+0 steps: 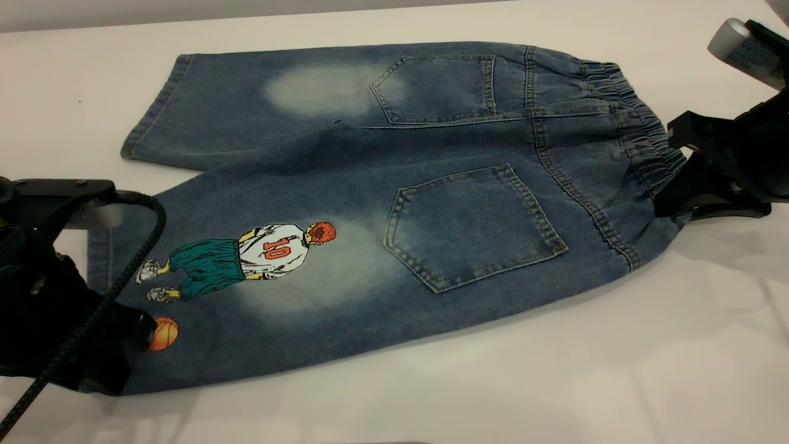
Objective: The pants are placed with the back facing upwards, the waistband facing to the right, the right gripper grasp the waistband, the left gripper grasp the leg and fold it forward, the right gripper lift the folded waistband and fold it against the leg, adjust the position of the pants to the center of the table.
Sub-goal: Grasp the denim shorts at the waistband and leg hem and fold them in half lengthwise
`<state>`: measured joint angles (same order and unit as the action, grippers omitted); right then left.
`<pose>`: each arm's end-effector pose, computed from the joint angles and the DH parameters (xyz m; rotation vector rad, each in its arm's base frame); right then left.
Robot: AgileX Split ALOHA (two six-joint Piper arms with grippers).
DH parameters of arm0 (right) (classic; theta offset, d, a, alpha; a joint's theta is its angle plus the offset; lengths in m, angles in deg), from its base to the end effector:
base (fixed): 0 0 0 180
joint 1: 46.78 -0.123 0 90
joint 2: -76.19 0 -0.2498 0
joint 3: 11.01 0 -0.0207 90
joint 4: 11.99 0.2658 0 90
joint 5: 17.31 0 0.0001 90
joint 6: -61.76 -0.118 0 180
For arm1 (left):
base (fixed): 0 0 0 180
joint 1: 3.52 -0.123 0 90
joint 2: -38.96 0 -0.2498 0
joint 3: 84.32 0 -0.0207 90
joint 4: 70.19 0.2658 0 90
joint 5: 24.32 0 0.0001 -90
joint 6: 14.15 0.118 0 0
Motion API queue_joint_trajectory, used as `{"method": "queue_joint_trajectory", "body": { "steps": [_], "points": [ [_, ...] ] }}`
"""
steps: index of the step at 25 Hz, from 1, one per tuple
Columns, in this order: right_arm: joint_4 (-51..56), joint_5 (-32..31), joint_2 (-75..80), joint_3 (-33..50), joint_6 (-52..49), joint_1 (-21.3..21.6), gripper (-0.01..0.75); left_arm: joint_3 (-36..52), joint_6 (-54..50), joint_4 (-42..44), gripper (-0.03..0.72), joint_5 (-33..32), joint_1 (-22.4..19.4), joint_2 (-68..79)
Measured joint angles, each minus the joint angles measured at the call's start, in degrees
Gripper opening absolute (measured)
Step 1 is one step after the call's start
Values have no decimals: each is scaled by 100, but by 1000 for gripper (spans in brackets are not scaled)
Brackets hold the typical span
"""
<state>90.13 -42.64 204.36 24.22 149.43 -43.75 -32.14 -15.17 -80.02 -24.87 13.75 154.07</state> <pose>0.2930 0.0340 -0.0286 0.3281 2.7144 0.6544 0.1999 -0.0624 -0.0209 0.1646 2.9303 -0.0783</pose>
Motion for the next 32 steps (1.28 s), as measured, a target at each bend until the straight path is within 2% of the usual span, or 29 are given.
{"method": "queue_joint_trajectory", "body": {
  "steps": [1, 3, 11, 15, 18, 26, 32],
  "points": [
    [-57, -23, 0, 0, 0, 0, 44, -7, -6, 0, 75, 4, 0, 0],
    [-218, -91, 0, 0, -23, 0, 44, -10, -41, 0, 52, -22, 0, -31],
    [-1252, -367, -348, 0, -752, 0, 44, -71, -92, 0, 50, -1015, 0, -1247],
    [-1932, -481, -964, -5, -1468, 0, 44, -491, -92, 18, 50, -1759, 0, -1945],
    [-2514, -588, -1250, -150, -2073, 0, 44, -859, -92, 62, 50, -2031, 0, -2157],
    [-3495, -821, -1012, -1265, -3355, 0, 44, -1637, -92, 389, 50, -1986, -31, -2170],
    [-3908, -1058, -453, -2144, -4132, 0, 44, -2116, -86, 464, 50, -1913, -562, -1885]
  ]
}}
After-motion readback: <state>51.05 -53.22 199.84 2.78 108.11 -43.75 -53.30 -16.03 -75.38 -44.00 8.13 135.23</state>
